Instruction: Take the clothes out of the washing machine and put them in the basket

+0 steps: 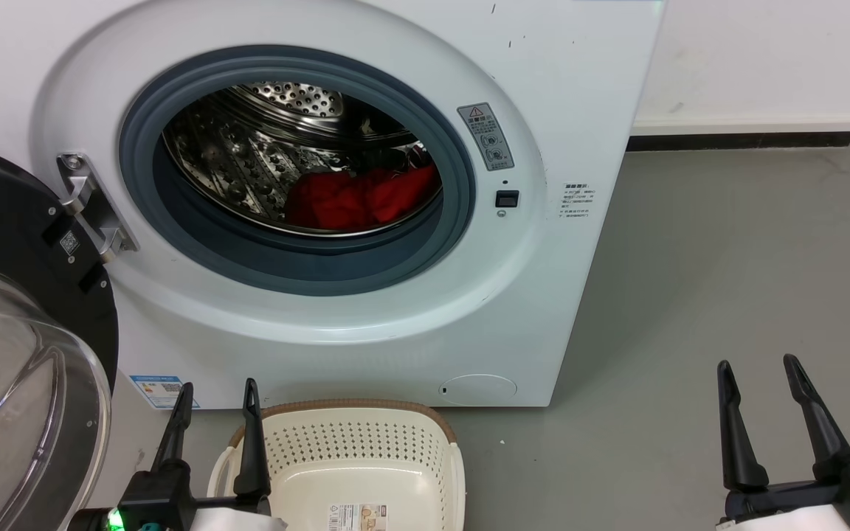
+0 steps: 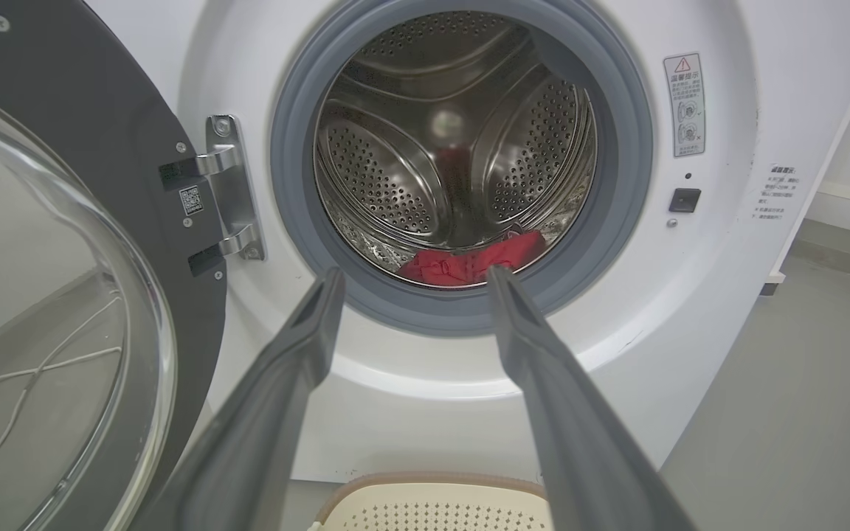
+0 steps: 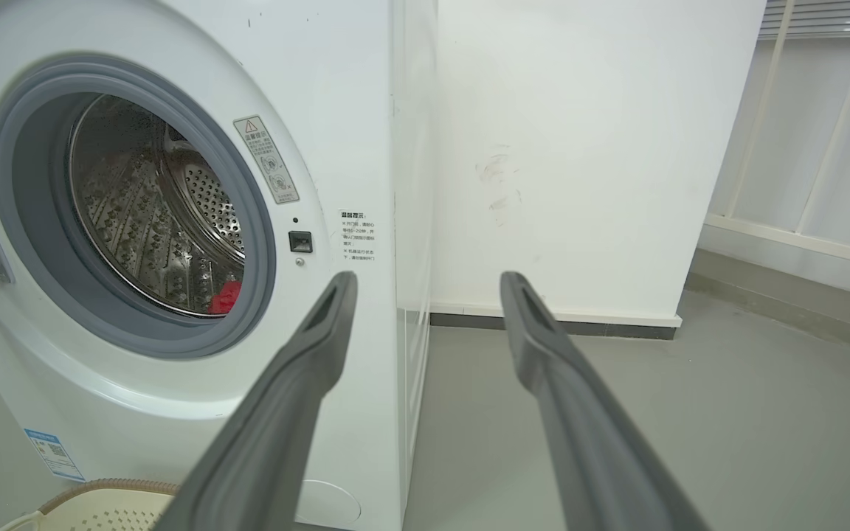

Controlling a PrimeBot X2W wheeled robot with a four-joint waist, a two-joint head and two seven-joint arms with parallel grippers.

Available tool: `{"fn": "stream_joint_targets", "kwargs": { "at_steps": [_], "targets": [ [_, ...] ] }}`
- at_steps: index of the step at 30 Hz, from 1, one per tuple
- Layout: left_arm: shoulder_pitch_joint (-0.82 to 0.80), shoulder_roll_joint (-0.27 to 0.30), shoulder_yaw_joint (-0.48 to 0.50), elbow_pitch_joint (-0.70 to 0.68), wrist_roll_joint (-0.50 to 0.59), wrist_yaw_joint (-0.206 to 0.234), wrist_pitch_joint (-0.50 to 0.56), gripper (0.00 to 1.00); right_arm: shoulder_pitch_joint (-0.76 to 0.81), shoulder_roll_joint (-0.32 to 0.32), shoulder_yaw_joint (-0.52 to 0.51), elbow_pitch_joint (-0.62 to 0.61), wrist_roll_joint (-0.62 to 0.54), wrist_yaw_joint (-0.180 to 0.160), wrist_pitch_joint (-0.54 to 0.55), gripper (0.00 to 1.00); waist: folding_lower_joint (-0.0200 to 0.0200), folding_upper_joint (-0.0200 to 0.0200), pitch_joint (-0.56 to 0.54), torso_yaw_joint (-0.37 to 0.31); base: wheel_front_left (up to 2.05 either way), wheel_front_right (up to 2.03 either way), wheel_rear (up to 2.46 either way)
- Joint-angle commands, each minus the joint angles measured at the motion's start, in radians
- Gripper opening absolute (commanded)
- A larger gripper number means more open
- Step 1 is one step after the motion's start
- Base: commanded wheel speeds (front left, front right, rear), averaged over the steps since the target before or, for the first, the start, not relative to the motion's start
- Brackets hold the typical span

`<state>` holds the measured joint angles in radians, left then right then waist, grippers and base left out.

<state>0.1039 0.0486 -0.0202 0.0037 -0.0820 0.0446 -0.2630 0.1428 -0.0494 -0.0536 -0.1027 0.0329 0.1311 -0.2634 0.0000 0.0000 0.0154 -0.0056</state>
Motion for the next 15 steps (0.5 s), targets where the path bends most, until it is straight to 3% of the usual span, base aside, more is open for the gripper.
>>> {"fn": "stream_joint_targets", "kwargs": {
  "at_steps": [1, 10, 15],
  "targets": [
    [0.01, 0.003, 0.0, 0.002, 0.006, 0.004, -0.003, 1.0, 0.005, -0.002, 0.001, 0.003, 0.0, -0.001, -0.002, 1.0, 0.0, 0.0, 0.0, -0.001, 0.0, 0.0, 0.0],
    [-0.003, 0.003, 0.006, 0.013, -0.008, 0.007, -0.003, 1.0, -0.001, -0.002, 0.01, 0.0, -0.007, -0.001, -0.002, 1.0, 0.0, 0.0, 0.004, -0.011, 0.0, 0.0, 0.0],
    [-0.044, 0.003, 0.018, 0.044, -0.01, -0.02, -0.003, 1.0, -0.015, -0.001, 0.021, -0.004, -0.009, -0.001, -0.002, 1.0, 0.0, 0.0, 0.016, -0.03, 0.0, 0.0, 0.0]
  ]
}}
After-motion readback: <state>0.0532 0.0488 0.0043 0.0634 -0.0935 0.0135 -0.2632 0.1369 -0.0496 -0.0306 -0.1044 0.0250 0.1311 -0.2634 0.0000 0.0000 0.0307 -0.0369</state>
